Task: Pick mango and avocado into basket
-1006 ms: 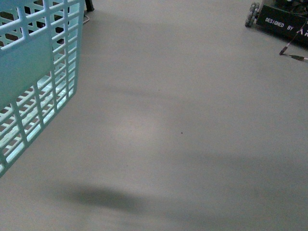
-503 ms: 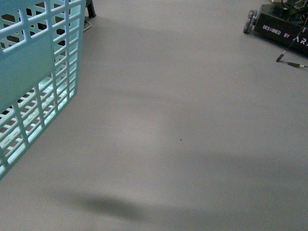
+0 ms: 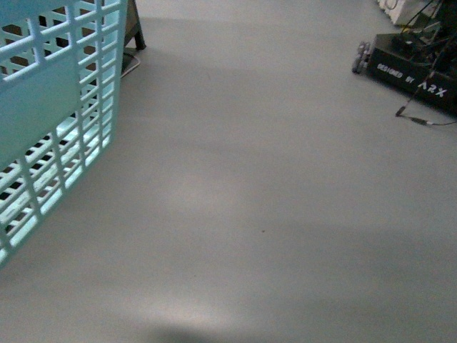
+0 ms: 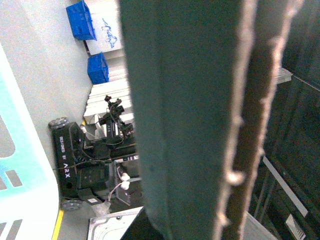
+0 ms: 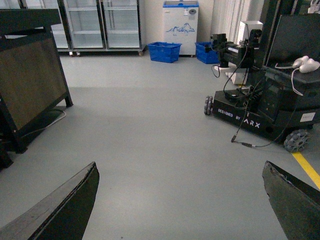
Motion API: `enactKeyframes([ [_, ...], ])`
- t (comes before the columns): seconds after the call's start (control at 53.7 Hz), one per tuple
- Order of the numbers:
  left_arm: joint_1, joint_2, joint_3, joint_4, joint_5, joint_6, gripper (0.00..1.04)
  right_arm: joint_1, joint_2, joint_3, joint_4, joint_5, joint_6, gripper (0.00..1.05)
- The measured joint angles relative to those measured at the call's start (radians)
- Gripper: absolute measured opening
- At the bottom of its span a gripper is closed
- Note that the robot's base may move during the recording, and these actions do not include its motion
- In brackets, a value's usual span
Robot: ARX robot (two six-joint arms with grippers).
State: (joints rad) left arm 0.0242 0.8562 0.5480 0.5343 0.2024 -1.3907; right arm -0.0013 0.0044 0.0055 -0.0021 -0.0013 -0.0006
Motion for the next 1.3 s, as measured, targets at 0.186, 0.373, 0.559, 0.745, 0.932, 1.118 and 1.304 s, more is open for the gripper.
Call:
enactKeyframes([
  [0.186, 0.000, 0.000, 0.000, 0.000, 0.000, 0.000, 0.08, 0.000, 0.000, 0.000, 0.000, 0.000, 0.000, 0.97],
  [0.373, 0.000, 0.000, 0.000, 0.000, 0.000, 0.000, 0.08, 0.000, 0.000, 0.000, 0.000, 0.000, 0.000, 0.97],
  [0.559, 0.000, 0.000, 0.000, 0.000, 0.000, 0.000, 0.08, 0.000, 0.000, 0.000, 0.000, 0.000, 0.000, 0.97],
  [0.745, 0.000, 0.000, 0.000, 0.000, 0.000, 0.000, 0.08, 0.000, 0.000, 0.000, 0.000, 0.000, 0.000, 0.97],
  [0.932, 0.000, 0.000, 0.000, 0.000, 0.000, 0.000, 0.08, 0.000, 0.000, 0.000, 0.000, 0.000, 0.000, 0.97],
  [1.118, 0.000, 0.000, 0.000, 0.000, 0.000, 0.000, 0.08, 0.000, 0.000, 0.000, 0.000, 0.000, 0.000, 0.97],
  [1.304, 0.000, 0.000, 0.000, 0.000, 0.000, 0.000, 0.08, 0.000, 0.000, 0.000, 0.000, 0.000, 0.000, 0.97],
])
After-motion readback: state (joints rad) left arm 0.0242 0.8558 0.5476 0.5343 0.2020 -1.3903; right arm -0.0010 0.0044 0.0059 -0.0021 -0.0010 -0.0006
